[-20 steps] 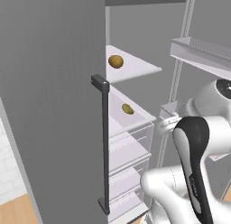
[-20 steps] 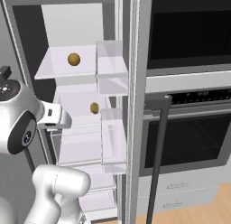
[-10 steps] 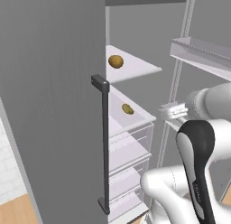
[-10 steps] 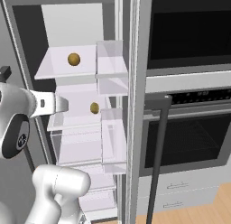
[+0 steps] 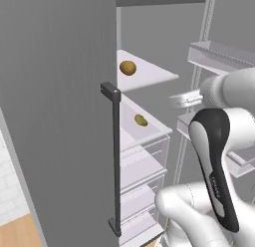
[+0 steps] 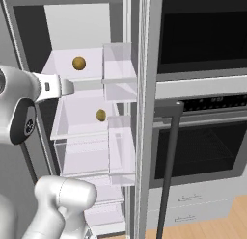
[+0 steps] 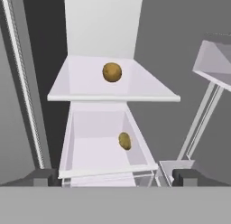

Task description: Place one potato and one chicken drumstick in each tupperware on the nearby counter, to pack two identical lunches.

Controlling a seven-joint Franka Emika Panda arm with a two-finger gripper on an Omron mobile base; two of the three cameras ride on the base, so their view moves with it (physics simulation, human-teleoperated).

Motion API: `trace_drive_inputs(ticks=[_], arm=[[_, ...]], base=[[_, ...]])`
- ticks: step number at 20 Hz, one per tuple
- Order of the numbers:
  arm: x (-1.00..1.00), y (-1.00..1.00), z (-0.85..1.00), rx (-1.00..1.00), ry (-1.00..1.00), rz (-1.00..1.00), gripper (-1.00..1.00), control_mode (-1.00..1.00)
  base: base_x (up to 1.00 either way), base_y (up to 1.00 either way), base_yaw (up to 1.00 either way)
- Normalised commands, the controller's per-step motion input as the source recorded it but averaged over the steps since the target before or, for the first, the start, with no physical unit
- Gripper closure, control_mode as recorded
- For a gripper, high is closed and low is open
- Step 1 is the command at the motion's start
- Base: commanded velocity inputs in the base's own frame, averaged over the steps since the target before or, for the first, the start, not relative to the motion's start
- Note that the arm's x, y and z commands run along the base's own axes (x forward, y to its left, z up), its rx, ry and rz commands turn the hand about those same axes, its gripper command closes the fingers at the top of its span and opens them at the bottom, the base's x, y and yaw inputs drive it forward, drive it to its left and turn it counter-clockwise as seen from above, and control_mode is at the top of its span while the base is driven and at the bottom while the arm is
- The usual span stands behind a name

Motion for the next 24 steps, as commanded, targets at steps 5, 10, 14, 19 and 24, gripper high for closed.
trace_drive_inputs(ticks=[5, 10, 14, 19, 24], arm=[[0.24, 0.08, 0.09, 0.00, -0.02, 0.10, -1.00, -1.00], [0.25, 0.19, 0.00, 0.00, -0.01, 0.10, -1.00, -1.00], [0.47, 0.07, 0.00, 0.00, 0.00, 0.01, -1.00, -1.00], [0.44, 0.00, 0.00, 0.02, 0.01, -0.01, -1.00, -1.00], [0.56, 0.01, 0.00, 0.05, 0.13, 0.00, -1.00, -1.00]], base=[[0.00, 0.00, 0.00], [0.00, 0.00, 0.00], [0.00, 0.00, 0.00], [0.00, 0.00, 0.00], [0.00, 0.00, 0.00]])
